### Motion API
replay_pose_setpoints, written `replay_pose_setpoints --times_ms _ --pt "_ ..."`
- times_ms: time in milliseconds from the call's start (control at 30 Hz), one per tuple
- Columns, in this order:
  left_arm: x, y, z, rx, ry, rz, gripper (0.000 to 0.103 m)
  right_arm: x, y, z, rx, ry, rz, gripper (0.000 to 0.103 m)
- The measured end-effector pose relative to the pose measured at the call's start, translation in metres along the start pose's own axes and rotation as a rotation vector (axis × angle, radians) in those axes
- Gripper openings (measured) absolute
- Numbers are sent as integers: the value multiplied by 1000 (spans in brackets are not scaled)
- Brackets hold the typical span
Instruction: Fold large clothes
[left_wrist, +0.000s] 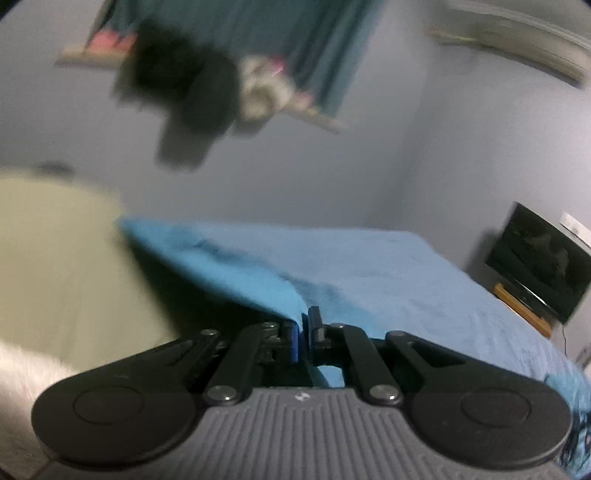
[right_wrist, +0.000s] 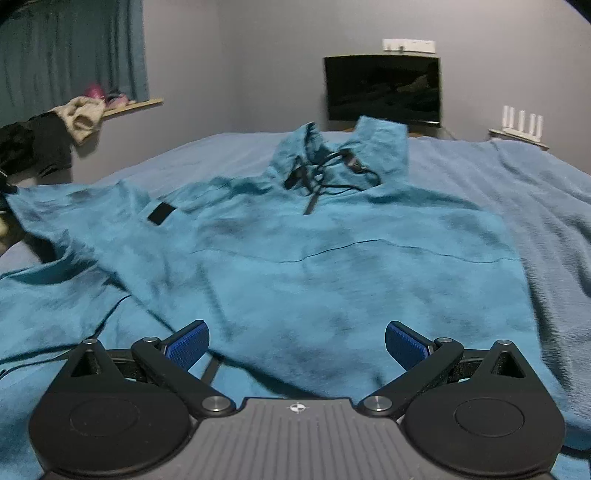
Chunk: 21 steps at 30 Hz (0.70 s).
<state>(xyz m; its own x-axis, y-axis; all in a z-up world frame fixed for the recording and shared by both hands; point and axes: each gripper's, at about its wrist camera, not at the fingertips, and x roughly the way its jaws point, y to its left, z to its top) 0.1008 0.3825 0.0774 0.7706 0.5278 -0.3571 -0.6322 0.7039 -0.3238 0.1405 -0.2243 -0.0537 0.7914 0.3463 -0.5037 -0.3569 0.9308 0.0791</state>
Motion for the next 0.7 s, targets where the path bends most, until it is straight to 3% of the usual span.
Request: replay_pose_setpoints --times_ms 133,367,533,700 --pt "-36 -53 4 137 -85 -118 0 -1 -10 1 52 -10 -29 103" --pt "-101 -169 -21 333 -192 -416 0 -1 -14 -4 63 -27 -61 103" --pt "-138 -244 -68 456 -187 -616 0 3 -19 -11 76 -22 -85 103" --pt "-162 -296 -137 560 -127 -753 0 8 -26 -15 106 -6 -91 103"
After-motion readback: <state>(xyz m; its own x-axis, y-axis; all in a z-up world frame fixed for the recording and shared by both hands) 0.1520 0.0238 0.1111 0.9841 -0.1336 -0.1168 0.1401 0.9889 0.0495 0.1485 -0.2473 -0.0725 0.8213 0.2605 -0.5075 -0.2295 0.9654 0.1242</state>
